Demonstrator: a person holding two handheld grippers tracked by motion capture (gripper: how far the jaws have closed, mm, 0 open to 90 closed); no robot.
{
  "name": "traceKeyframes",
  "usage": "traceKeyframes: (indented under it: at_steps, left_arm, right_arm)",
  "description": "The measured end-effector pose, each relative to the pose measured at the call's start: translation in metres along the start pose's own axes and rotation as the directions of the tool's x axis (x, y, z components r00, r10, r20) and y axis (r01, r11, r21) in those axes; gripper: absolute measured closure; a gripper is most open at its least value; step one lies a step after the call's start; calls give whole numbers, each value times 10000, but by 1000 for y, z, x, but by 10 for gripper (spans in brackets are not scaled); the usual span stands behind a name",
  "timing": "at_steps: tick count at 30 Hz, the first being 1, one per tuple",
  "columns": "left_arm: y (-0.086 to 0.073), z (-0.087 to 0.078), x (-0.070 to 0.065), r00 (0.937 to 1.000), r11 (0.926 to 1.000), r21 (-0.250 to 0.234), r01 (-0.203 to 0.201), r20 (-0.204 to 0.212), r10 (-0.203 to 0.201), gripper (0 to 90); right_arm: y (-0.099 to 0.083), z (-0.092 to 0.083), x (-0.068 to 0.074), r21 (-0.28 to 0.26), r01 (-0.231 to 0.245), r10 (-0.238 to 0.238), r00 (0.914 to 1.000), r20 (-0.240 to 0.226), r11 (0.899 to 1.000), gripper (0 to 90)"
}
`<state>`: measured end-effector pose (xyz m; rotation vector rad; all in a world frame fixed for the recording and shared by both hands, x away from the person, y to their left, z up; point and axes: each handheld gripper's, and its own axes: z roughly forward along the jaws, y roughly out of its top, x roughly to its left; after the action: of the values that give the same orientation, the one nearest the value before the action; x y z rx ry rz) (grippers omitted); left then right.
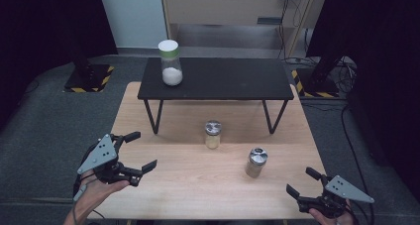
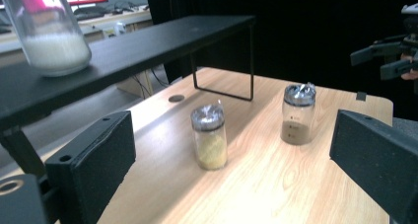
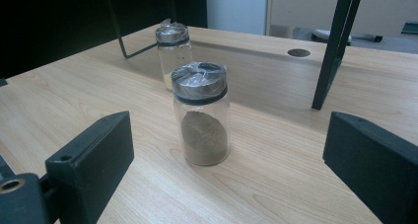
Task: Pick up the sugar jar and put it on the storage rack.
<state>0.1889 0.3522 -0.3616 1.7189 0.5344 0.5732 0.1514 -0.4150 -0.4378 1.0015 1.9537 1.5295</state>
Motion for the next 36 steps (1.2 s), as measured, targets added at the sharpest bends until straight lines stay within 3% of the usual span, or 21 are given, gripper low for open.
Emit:
traceKeyframes:
  at_steps: [15, 28, 31, 36]
  left_arm:
    - [-41, -8, 0, 9957, 9961, 150, 871, -325, -866, 23]
    - [-73, -16, 0, 9828, 9858, 139, 1673, -816, -1657, 21]
    - [-79, -19, 1, 9793, 9839, 78, 1785, -979, -1769, 21]
    - [-84, -20, 1, 9800, 9851, 89, 1716, -1035, -1697, 21]
  right_arm:
    - [1, 0, 1, 28, 25, -25, 10000, 54, 10000, 57]
    - [1, 0, 2, 45, 61, -62, 10000, 66, 10000, 57]
    - [1, 0, 2, 46, 47, -48, 10000, 58, 10000, 56]
    - [1, 0, 1, 50, 50, -50, 10000, 45, 10000, 56]
